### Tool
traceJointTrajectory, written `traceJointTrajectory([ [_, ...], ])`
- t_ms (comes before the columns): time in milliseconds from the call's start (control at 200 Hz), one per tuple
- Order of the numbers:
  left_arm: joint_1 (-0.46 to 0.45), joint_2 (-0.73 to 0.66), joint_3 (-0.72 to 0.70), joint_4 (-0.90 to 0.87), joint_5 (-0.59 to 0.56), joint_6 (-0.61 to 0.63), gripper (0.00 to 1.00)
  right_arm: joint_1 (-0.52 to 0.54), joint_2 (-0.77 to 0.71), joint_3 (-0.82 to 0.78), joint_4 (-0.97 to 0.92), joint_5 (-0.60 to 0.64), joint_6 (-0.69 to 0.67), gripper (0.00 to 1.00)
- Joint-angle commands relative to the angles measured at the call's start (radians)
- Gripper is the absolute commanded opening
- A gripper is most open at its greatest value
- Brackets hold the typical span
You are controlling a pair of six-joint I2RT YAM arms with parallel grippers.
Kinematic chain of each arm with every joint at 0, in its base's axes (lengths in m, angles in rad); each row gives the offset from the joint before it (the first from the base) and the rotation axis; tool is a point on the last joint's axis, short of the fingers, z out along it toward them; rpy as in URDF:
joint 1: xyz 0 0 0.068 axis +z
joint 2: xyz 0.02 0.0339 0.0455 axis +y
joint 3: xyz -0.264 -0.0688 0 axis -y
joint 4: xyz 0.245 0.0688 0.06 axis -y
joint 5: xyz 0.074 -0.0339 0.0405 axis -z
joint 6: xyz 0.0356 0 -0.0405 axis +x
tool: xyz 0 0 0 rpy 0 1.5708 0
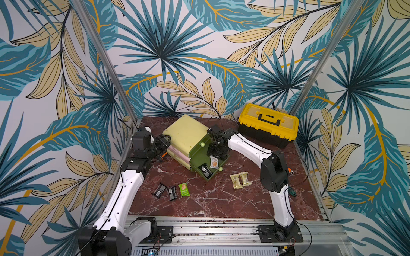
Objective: Take the cookies out of the drawer
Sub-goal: Pick up the cookie from the drawer.
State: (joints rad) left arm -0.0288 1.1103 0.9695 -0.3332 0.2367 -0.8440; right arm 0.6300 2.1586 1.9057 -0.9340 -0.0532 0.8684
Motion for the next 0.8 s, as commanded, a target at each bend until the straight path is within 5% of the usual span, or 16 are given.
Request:
traceJointTrajectory([
  [0, 0.013, -0.027, 0.059, -0.003, 0.008, 0.007, 0.56, 0.008, -0.005, 0.016, 0.045, -0.048, 0.014, 0.61],
  [200, 0.013, -0.027, 0.055, 0.003, 0.012, -0.003, 0.55, 0.011, -0.027, 0.025, 0.075, -0.063, -0.031, 0.61],
  [506, 0.013, -0.037, 0.047, 0.009, 0.012, -0.007, 0.56, 0.022, -0.132, -0.146, 0.060, 0.029, -0.411, 0.66],
  [791, 0.013, -0.031, 0.047, 0.021, 0.019, -0.012, 0.56, 0.068, -0.119, -0.158, 0.084, 0.061, -0.588, 0.73],
])
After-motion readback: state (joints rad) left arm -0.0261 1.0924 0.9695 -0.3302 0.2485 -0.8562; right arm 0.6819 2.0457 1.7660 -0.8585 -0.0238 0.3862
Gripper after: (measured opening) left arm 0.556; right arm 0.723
